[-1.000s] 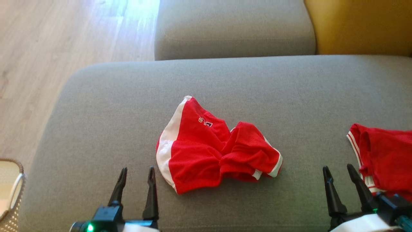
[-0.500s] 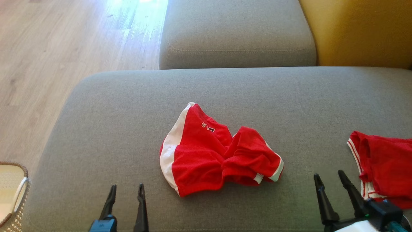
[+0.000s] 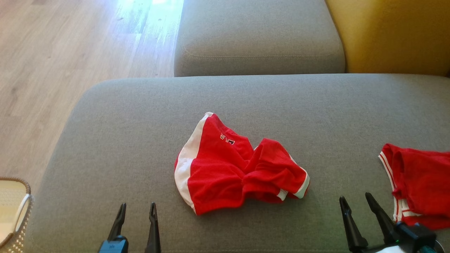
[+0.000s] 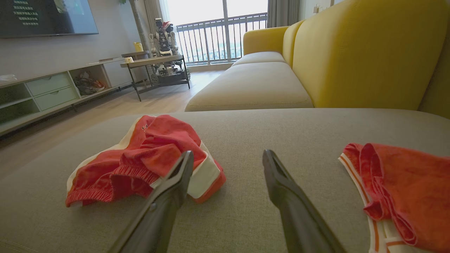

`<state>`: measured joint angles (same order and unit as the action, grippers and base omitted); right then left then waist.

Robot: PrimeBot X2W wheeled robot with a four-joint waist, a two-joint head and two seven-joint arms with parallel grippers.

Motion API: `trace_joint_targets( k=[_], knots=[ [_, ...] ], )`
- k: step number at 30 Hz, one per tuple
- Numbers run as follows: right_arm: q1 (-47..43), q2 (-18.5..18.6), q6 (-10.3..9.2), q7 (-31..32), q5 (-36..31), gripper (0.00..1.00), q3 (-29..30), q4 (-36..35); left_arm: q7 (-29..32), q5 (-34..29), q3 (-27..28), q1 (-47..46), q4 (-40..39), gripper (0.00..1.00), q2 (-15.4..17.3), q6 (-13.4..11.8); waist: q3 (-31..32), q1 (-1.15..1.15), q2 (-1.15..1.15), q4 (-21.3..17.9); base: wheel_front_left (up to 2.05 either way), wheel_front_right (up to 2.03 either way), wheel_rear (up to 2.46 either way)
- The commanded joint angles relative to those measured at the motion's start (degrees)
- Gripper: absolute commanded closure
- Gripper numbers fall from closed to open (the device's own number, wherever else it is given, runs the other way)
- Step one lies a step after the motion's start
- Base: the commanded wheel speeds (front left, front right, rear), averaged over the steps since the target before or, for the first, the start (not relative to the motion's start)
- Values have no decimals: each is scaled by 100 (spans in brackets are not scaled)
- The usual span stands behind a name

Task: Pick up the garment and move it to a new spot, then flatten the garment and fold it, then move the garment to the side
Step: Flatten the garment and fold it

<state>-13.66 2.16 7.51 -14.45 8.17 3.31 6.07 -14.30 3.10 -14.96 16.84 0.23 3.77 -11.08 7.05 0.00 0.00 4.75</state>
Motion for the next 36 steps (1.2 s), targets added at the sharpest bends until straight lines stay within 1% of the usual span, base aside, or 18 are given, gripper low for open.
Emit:
trace_joint_targets(
  k=[1,6,8,9,11,15,17,19,22,26,29,33,36],
  knots=[
    [186,72,-2,-55,39,0,-113,-150,-70,-36,177,-238,-166,0,-64,10,-9,0,0,9,0,0,0],
    [192,72,-2,-55,44,0,-111,-150,-70,-33,169,-253,-127,0,-70,48,-45,0,0,25,0,0,0],
    [201,72,-2,-55,43,0,-104,-154,-70,0,142,-272,-107,0,-72,124,-67,0,0,24,0,0,0],
    [210,72,-2,-55,40,0,-101,-156,-70,41,91,-288,-84,0,-74,218,-81,0,0,19,0,0,0],
    [230,72,-2,-55,28,0,-99,-164,-70,139,-84,-345,2,0,-75,528,-115,0,0,2,0,0,0],
    [295,72,-2,-55,-11,0,-49,-191,-70,243,-549,-588,317,0,-59,1325,-229,0,0,-56,0,0,0],
    [353,72,-2,-55,-46,0,-1,-206,-70,325,-781,-765,478,0,-63,1590,-319,0,0,-121,0,0,0],
    [427,72,-2,-55,-91,0,55,-227,-70,461,-1085,-995,699,0,-69,1747,-421,0,0,-194,0,0,0],
    [528,72,-2,-55,-150,0,139,-248,-70,801,-1634,-1431,1038,0,-78,1838,-571,0,0,-323,0,0,0],
    [658,72,-2,-55,-257,0,263,-242,-70,1387,-2434,-2011,1426,0,-86,1853,-719,0,0,-548,0,0,0],
    [757,72,-2,-55,-330,0,327,-269,-70,1845,-2864,-2366,1726,0,-87,1855,-815,0,0,-724,0,0,0],
    [870,72,-2,-55,-387,0,381,-329,-70,2341,-3141,-2747,1998,0,-88,1855,-972,0,0,-909,0,0,0],
    [907,72,-2,-55,-403,0,401,-347,-70,2505,-3227,-2904,2136,0,-88,1855,-1043,0,0,-977,0,0,0]
  ],
)
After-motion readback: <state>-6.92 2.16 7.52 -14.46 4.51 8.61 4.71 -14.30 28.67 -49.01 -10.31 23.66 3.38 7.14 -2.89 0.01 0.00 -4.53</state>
